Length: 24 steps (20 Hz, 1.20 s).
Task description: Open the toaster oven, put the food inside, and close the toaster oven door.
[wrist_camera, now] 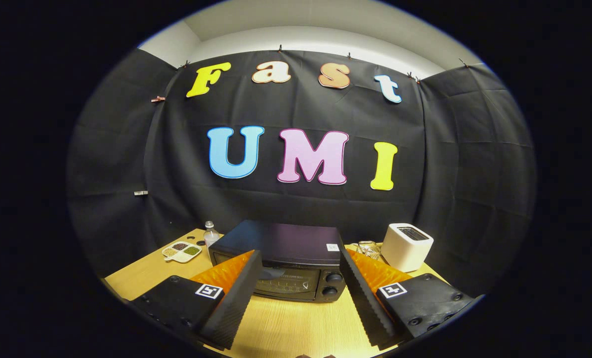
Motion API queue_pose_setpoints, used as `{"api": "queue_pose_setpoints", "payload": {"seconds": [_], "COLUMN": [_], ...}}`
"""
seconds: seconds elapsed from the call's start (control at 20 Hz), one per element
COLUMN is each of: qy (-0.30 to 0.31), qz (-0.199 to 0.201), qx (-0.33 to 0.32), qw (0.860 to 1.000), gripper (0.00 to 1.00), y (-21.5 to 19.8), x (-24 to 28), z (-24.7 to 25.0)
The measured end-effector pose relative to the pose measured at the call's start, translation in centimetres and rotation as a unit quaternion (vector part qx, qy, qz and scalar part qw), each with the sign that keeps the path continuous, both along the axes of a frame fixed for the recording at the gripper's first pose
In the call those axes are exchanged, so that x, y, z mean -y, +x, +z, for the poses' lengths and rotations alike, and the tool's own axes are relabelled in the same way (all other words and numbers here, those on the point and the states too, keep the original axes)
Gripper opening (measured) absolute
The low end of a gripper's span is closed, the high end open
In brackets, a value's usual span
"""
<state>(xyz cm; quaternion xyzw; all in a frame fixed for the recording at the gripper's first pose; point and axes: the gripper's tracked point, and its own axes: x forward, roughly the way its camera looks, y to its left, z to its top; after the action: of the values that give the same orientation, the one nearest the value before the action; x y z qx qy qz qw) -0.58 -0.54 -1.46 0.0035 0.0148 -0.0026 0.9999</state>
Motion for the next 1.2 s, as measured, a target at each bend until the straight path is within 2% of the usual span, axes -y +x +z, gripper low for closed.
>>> {"api": "queue_pose_setpoints", "payload": {"seconds": [0.6, 1.2], "qy": [0.011, 0.026], "qz": [-0.008, -0.017], "qx": [-0.028, -0.085], "qw": [1.0, 0.996], "gripper": [0.98, 0.98], "y": [0.7, 7.7], "x": [0.2, -3.2], "z": [-2.1, -6.5]}}
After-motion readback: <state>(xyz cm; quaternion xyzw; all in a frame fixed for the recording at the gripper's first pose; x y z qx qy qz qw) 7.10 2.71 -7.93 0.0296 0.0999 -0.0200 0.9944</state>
